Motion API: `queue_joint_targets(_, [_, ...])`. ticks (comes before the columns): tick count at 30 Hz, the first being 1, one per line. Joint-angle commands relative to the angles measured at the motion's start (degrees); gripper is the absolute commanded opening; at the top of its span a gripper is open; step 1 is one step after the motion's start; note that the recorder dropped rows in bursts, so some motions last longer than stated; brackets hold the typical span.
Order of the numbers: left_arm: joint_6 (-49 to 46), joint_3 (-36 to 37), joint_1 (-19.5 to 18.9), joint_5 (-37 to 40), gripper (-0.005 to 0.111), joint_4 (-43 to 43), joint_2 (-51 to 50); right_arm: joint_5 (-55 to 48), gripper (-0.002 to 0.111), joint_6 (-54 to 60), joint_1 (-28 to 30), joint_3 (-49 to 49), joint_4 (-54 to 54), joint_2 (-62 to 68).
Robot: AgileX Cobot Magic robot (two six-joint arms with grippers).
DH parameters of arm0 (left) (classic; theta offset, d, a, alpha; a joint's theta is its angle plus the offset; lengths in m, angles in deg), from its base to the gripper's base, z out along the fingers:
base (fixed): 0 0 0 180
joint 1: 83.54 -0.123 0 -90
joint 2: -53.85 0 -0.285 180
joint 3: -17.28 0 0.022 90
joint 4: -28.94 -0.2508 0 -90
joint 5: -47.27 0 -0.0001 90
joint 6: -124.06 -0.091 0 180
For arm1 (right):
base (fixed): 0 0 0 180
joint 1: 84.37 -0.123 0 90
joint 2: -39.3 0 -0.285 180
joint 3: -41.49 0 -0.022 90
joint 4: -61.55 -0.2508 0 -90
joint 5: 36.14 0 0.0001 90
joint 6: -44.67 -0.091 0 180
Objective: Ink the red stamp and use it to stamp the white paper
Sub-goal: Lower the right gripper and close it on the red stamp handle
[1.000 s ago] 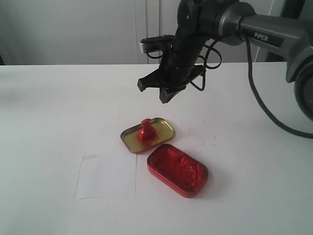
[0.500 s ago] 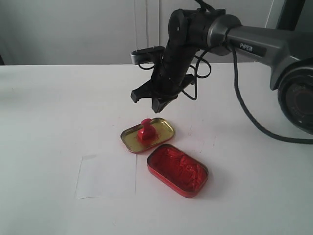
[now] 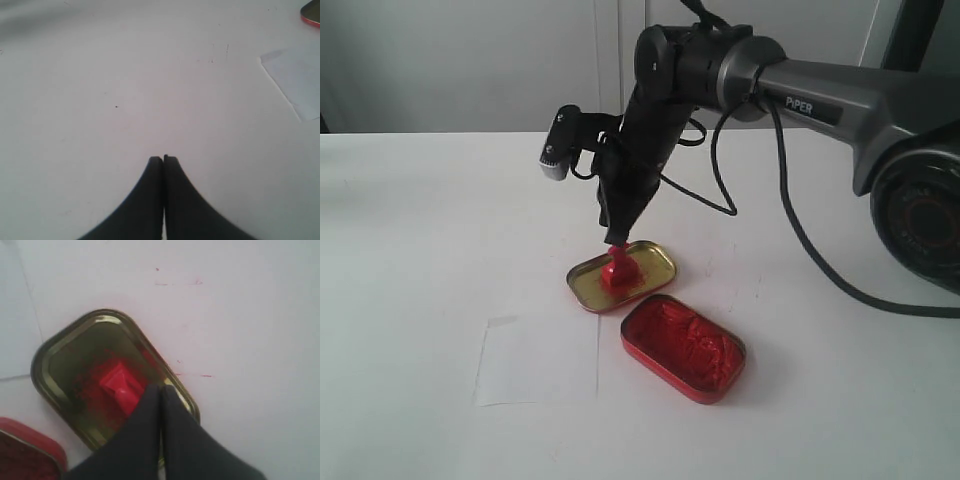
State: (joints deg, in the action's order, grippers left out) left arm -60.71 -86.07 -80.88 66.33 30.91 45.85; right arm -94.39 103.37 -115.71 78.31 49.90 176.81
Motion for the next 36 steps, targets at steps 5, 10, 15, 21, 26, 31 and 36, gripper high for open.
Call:
queue_joint_targets(5, [-0.1,0.6,0.3,0.1,0.000,0.1,0.2,-3.5,0.000,21.6,0.0,0.1,-0.3,-0.5])
queue_joint_targets(10, [-0.1,0.6,0.3,0.1,0.000,0.1,0.2,-4.5,0.000,24.5,0.0,0.1,-1.1,-0.6])
queue_joint_targets(15, [-0.1,0.6,0.3,0.1,0.000,0.1,0.2,-5.1,0.011,27.3,0.0,0.1,-1.8,-0.6])
queue_joint_targets(21, [-0.1,0.6,0.3,0.1,0.000,0.1,0.2,-4.4,0.035,31.2,0.0,0.1,-1.6,-0.4])
queue_joint_targets(26, [-0.1,0.6,0.3,0.1,0.000,0.1,0.2,-3.4,0.038,31.2,0.0,-0.2,0.1,-0.2])
queue_joint_targets(31, [-0.1,0.6,0.3,0.1,0.000,0.1,0.2,-2.8,0.038,31.1,0.0,-0.2,0.7,0.6])
queue_joint_targets(36, [-0.1,0.6,0.3,0.1,0.000,0.1,0.2,-3.0,0.038,31.1,0.0,-0.2,0.7,2.0])
